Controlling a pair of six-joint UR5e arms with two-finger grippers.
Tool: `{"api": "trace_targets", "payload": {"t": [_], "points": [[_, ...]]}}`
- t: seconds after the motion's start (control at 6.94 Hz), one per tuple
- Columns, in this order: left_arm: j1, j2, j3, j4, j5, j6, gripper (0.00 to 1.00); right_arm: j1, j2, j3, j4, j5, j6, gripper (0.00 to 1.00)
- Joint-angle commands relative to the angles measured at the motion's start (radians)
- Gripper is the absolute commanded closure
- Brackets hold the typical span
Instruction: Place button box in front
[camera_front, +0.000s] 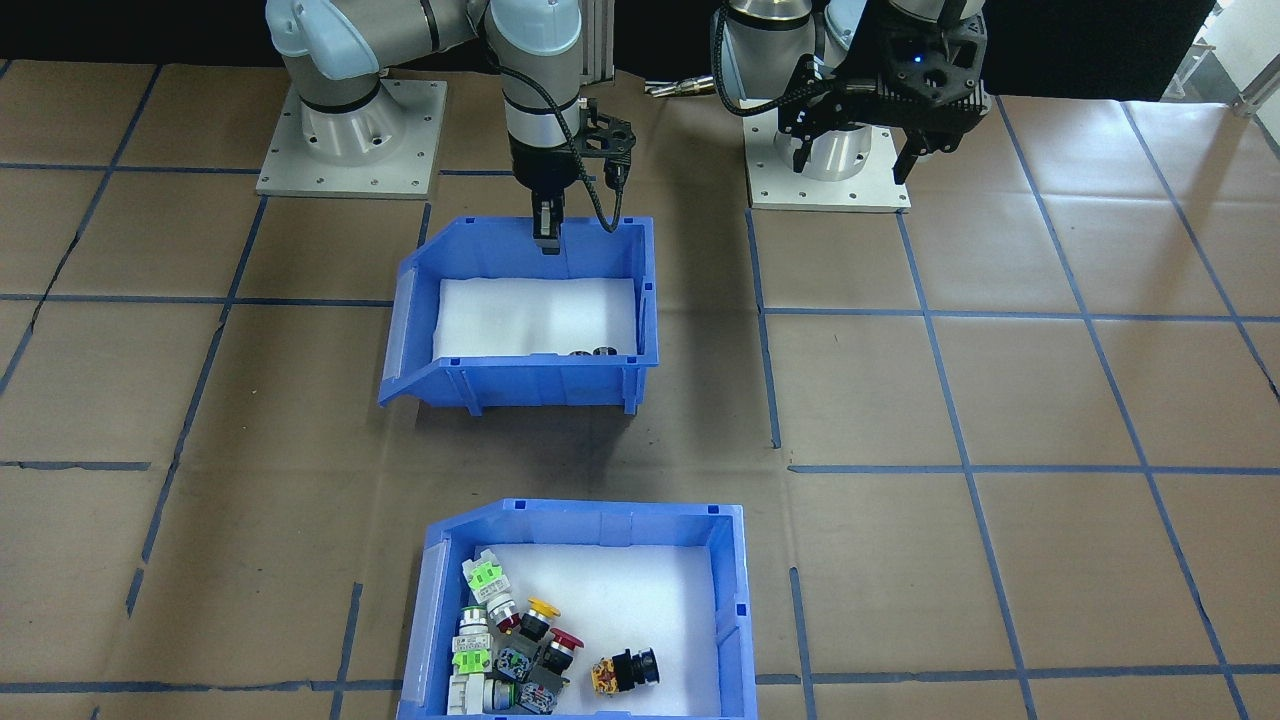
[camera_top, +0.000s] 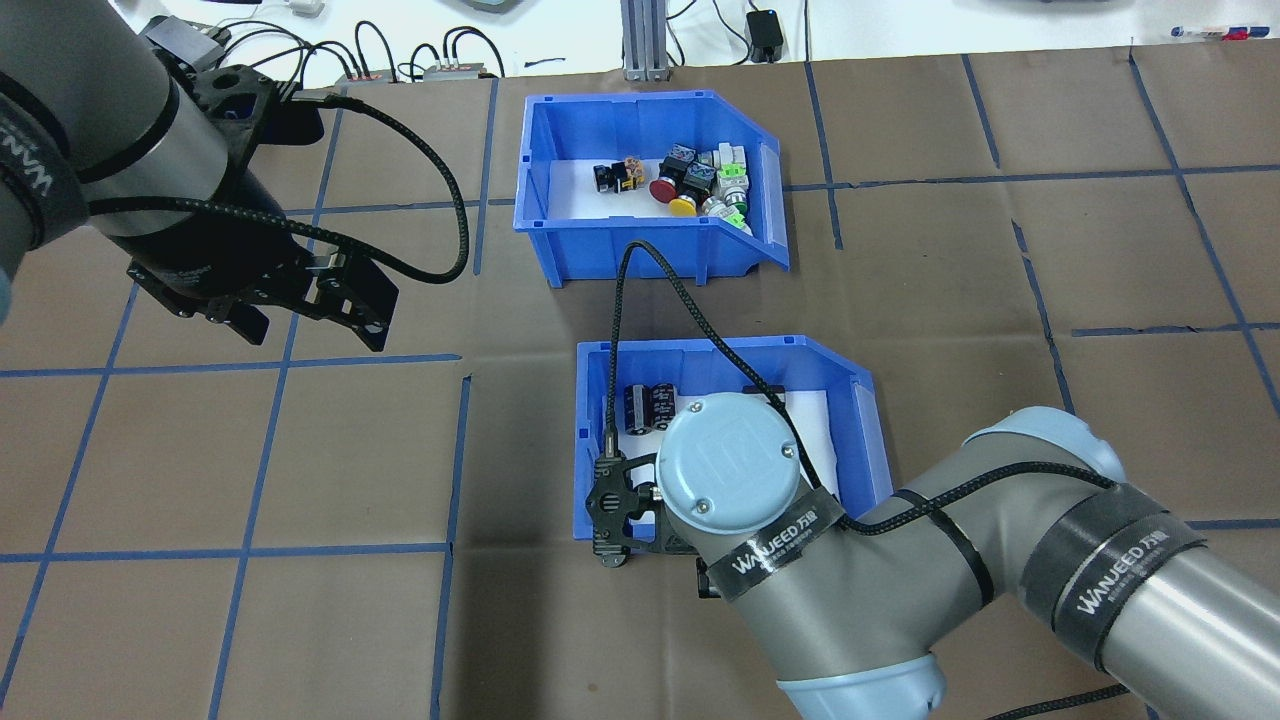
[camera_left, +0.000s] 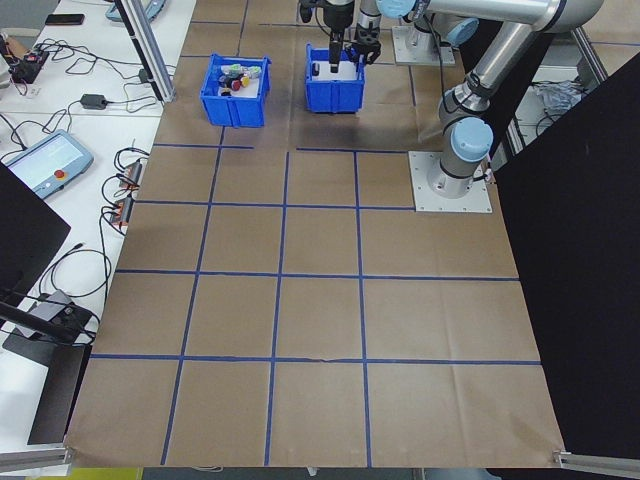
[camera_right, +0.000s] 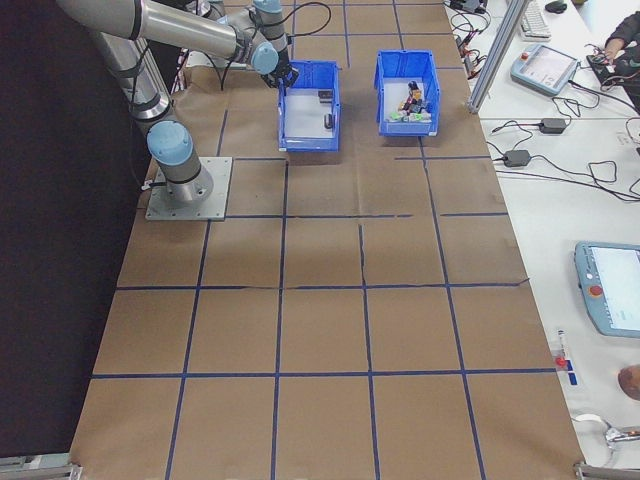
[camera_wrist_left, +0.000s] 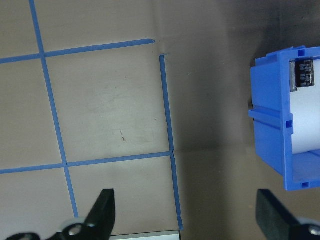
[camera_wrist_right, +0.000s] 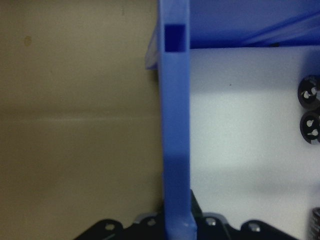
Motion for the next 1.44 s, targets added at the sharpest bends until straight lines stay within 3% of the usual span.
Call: {"api": "trace_targets", "payload": {"t": [0.0, 0.14, 0.43, 0.72, 0.86, 1.3], "points": [[0.0, -0.004, -0.003, 0.0, -0.005, -0.005, 0.0, 0.0, 0.001, 0.007, -0.008, 0.007, 0.002, 0.53], [0.001, -0.006, -0.005, 0.004, 0.001, 0.001, 0.0, 0.0, -0.001, 0.005, -0.043, 0.012, -0.001, 0.01], [0.001, -0.013, -0.005, 0.007, -0.002, 0.008, 0.0, -0.01, -0.005, -0.042, -0.03, 0.006, 0.0, 0.0], [0.001, -0.012, -0.005, 0.007, -0.004, 0.009, 0.0, -0.068, -0.001, -0.215, 0.181, 0.009, -0.001, 0.0], [0.001, -0.012, -0.005, 0.009, -0.005, 0.003, 0.0, -0.142, 0.005, -0.285, 0.241, 0.009, -0.001, 0.0], [0.003, 0.003, -0.003, 0.009, -0.002, -0.003, 0.0, -0.298, -0.005, -0.329, 0.268, 0.042, 0.013, 0.0]]}}
